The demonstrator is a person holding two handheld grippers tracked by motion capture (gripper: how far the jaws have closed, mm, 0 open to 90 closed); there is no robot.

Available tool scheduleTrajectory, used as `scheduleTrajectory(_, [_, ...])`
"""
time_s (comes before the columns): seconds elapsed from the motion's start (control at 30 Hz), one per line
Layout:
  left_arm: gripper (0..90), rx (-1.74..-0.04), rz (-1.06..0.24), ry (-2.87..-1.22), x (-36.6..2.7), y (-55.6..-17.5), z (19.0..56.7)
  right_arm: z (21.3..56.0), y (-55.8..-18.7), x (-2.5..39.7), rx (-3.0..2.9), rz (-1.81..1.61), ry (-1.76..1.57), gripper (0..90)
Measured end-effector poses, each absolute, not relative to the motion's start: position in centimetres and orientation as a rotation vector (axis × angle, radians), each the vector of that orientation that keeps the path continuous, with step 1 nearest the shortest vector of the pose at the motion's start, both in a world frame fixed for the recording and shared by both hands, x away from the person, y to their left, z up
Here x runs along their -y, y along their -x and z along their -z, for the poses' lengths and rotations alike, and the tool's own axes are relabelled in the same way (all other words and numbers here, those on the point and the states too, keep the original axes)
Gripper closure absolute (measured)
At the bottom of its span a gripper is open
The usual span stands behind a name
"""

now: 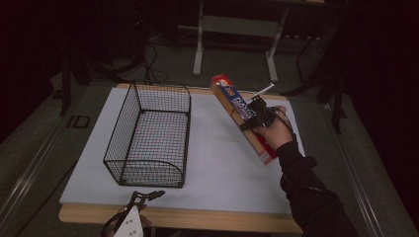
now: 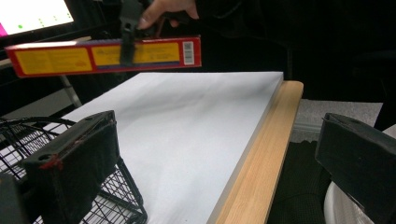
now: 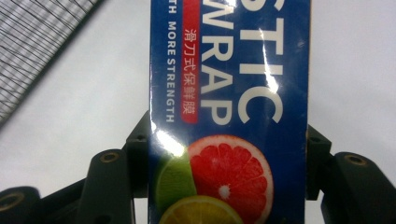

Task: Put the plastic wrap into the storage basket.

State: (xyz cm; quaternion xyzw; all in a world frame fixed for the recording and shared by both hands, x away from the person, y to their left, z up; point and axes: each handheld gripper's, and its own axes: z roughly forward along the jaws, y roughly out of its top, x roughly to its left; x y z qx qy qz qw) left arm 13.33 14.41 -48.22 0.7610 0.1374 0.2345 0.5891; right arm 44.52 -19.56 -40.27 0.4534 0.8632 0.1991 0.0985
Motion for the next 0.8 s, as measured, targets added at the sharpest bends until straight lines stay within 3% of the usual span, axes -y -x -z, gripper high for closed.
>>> scheduleTrajectory(0.8, [0.1,-0.320,-0.554,-1.769,-14.5,-13.2,48.2,34.3,-43.3,10.2,-2.487,-0.774,-1.194,40.9])
